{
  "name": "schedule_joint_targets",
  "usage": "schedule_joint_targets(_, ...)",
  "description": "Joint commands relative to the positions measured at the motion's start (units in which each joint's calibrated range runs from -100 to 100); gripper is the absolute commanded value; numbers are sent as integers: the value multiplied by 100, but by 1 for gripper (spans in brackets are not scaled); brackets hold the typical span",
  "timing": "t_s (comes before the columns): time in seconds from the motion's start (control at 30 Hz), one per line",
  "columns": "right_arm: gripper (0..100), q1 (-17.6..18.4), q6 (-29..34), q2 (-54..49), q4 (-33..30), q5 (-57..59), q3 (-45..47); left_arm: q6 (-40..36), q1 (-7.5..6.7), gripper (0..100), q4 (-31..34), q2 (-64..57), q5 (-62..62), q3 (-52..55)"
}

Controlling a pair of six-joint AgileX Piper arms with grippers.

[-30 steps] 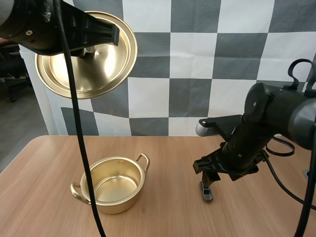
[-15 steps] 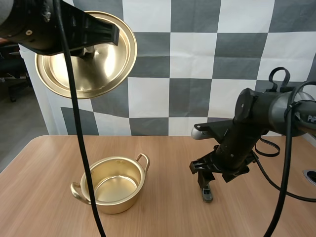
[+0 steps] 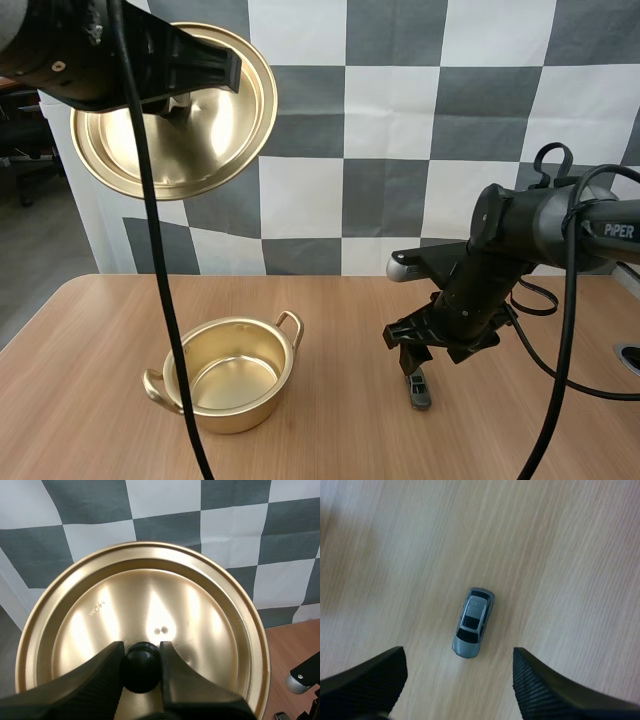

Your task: Open the pot, put the car inside, and close it

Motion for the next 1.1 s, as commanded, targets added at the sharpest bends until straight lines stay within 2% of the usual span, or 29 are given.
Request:
schedule_joint_targets(0.0,100,5,-19,73,2,-4,10,2,0,0,-3,-6,0,-5)
schedule_joint_targets(0.3,100,5,-19,808,36,-87,10,2,0,0,-3,-6,0,-5)
schedule_joint_targets(1.07,100,5,-231,1949,49,-711,10,2,0,0,-3,-6,0,-5)
